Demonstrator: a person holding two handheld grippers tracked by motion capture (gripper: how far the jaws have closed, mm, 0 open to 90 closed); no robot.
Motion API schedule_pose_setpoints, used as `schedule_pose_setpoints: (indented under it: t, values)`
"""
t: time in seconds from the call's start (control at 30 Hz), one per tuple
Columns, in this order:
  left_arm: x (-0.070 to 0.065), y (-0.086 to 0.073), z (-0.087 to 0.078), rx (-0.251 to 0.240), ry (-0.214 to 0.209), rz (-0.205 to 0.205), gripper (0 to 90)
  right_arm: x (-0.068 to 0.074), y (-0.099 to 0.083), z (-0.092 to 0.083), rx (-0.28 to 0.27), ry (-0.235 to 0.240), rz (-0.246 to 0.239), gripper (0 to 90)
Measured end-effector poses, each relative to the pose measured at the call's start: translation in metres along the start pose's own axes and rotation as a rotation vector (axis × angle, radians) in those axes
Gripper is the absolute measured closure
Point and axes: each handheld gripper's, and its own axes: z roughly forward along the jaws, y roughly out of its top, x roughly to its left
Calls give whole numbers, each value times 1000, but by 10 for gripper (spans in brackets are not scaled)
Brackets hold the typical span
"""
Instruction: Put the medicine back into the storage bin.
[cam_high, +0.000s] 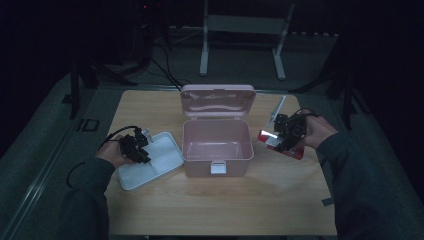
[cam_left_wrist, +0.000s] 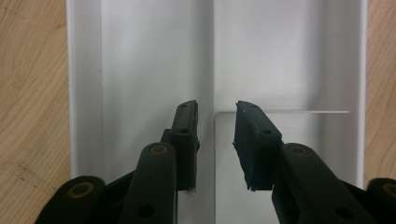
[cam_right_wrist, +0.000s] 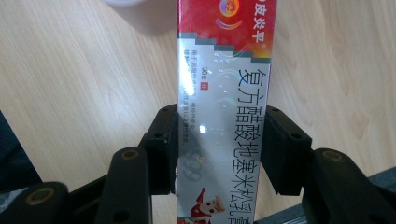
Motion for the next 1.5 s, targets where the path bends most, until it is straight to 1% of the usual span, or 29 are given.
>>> schedule_pose_setpoints:
  t: [0.17,0.23,0.4,0.53,0.6,0.7,0.77,0.8,0.83,0.87,0.9,0.93,1.0,1.1,1.2,1.27,1.33,1.47,1.5]
  values:
    - [0,-1,1,-3,-3,-8,657,6,17,-4,-5,-10,-48,515]
    - [0,-2,2,-9,-5,-15,644,8,23,-5,-3,-11,-60,515]
    - [0,-3,1,-25,0,-26,602,13,34,-8,-23,-15,-84,515]
    - [0,-3,0,-50,5,-35,579,17,42,-10,-36,-17,-102,515]
    - [0,-3,-1,-73,7,-46,562,18,45,-11,-45,-19,-109,515]
    - [0,-4,-1,-103,9,-60,559,20,49,-12,-58,-15,-124,515]
    - [0,-4,-1,-103,9,-60,556,21,51,-11,-59,-12,-128,515]
    - [0,-5,-2,-121,15,-74,553,23,54,-12,-65,-13,-135,515]
    - [0,-5,-2,-124,19,-75,551,23,56,-11,-74,-12,-146,515]
    - [0,-5,-2,-128,21,-77,550,24,58,-11,-73,-10,-146,516]
    - [0,-6,-2,-130,22,-77,550,25,60,-11,-75,-17,-156,515]
    - [0,-6,-2,-134,22,-80,550,25,62,-12,-74,-18,-157,515]
    - [0,-6,-2,-137,23,-79,549,27,66,-12,-79,-16,-174,515]
    - [0,-6,-2,-137,23,-78,549,29,74,-13,-74,-7,-193,515]
    - [0,-6,-2,-133,23,-74,549,32,82,-13,-64,-13,-215,515]
    - [0,-7,-2,-133,25,-74,549,33,87,-12,-65,-1,-224,515]
    - [0,-7,-2,-133,21,-73,549,35,93,-12,-52,-5,-235,515]
    - [0,-7,-2,-132,20,-73,550,40,103,-11,-40,7,-262,515]
    - [0,-7,-2,-131,21,-72,550,41,106,-11,-35,4,-270,515]
